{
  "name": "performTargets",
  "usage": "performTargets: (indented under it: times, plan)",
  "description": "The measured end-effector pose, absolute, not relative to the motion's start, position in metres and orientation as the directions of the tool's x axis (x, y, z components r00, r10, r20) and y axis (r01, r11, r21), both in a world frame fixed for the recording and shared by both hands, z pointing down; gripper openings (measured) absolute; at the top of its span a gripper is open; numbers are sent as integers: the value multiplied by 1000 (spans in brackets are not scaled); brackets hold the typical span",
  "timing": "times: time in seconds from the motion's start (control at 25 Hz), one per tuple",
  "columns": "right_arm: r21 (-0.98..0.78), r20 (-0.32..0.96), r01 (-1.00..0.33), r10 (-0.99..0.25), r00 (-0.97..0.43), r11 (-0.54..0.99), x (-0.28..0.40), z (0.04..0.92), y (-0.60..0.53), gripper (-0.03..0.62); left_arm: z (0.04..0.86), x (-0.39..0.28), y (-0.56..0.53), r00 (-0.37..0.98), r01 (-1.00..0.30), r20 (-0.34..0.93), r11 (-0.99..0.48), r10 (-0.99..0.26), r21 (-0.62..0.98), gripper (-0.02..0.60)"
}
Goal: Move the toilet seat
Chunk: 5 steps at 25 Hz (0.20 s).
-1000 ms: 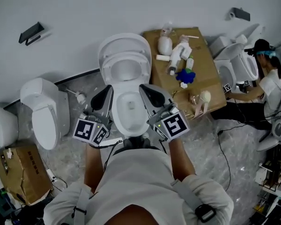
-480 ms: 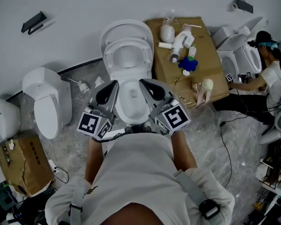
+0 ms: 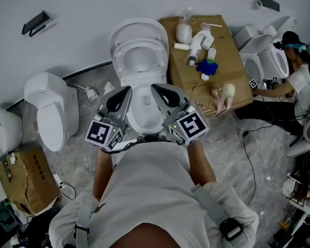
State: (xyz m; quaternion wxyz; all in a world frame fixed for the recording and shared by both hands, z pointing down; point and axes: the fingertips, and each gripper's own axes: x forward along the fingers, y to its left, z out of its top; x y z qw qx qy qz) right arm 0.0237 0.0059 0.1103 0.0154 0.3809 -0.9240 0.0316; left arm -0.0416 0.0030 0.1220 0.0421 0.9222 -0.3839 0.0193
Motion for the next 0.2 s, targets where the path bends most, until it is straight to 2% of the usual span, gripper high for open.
performTargets:
  times: [0.2]
  plan:
    - [-44, 53, -699, -698, -715, 713, 22, 110, -1, 0, 123, -43, -3, 704, -710, 65, -701, -707, 64, 0]
